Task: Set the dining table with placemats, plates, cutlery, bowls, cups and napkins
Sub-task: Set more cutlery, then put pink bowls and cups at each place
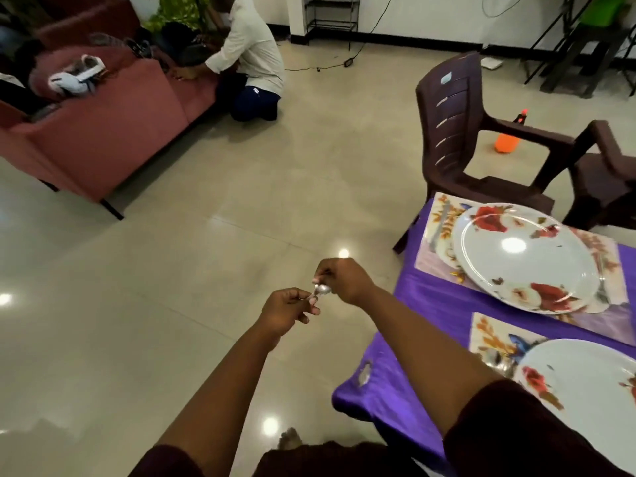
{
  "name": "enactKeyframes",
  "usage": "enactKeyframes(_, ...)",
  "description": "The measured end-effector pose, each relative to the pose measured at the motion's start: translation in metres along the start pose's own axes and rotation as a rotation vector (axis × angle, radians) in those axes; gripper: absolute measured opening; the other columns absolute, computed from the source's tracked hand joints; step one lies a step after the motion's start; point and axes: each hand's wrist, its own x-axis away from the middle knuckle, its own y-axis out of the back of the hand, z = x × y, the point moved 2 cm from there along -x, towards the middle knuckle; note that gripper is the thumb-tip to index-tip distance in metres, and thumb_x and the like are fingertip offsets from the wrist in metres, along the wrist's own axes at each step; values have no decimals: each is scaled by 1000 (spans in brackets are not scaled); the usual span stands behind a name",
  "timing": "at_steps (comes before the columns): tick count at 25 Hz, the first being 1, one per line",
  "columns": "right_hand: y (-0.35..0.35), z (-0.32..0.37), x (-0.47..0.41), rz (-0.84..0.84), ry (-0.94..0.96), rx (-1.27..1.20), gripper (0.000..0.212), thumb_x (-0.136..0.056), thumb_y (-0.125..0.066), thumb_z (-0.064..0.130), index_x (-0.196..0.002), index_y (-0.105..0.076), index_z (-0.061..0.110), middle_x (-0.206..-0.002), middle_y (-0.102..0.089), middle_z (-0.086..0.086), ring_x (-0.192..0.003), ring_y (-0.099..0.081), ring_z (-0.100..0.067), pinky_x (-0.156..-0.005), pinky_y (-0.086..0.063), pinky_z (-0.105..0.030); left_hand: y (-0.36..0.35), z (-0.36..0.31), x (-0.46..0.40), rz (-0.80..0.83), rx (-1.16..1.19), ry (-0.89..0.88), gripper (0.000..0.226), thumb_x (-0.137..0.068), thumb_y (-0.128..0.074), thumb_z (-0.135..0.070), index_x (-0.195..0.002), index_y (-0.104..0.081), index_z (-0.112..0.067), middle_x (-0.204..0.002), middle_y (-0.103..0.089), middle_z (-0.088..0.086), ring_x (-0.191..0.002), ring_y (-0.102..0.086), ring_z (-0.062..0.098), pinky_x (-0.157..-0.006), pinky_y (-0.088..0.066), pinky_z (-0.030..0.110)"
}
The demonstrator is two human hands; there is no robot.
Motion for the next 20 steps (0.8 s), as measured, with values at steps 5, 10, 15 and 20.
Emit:
enactKeyframes(5, -29, 44, -71, -103, -35, -20, 6, -86, -65, 3, -86, -71, 5, -85, -73, -7, -67, -57, -9, -53, -34, -5, 101, -17, -44, -7, -93, -40, 9, -91, -64, -8, -95, -68, 0, -77, -68, 10, -49, -58, -3, -48, -40, 9)
enactKeyframes(10, -22, 21, -121, -169, -141, 7, 11, -85, -61, -2, -88, -71, 1, -90, -74, -10, -75, -61, -12, -55, -34, -2, 113, -14, -123, 106, -103, -22, 9, -92, -63, -15, -96, -71, -13, -79, -72, 1, -67, -55, 12, -61, -39, 22)
enactKeyframes(15, 12, -33, -171, -306, -341, -11, 20, -83, -57, -2, -93, -71, 6, -96, -73, -11, -89, -65, -25, -70, -47, -25, 97, -59, -223, 172, -191, -81, 4, -87, -69, -8, -84, -71, -10, -70, -69, 3, -64, -52, 17, -60, -39, 26)
enactKeyframes(20, 89, -65, -228, -418, -543, -40, 24, -86, -52, -2, -97, -70, 9, -102, -71, -11, -94, -62, -27, -75, -47, -30, 57, -148, -336, 330, -349, -164, 6, -86, -69, -8, -81, -71, -12, -74, -71, 7, -66, -53, 20, -62, -41, 28)
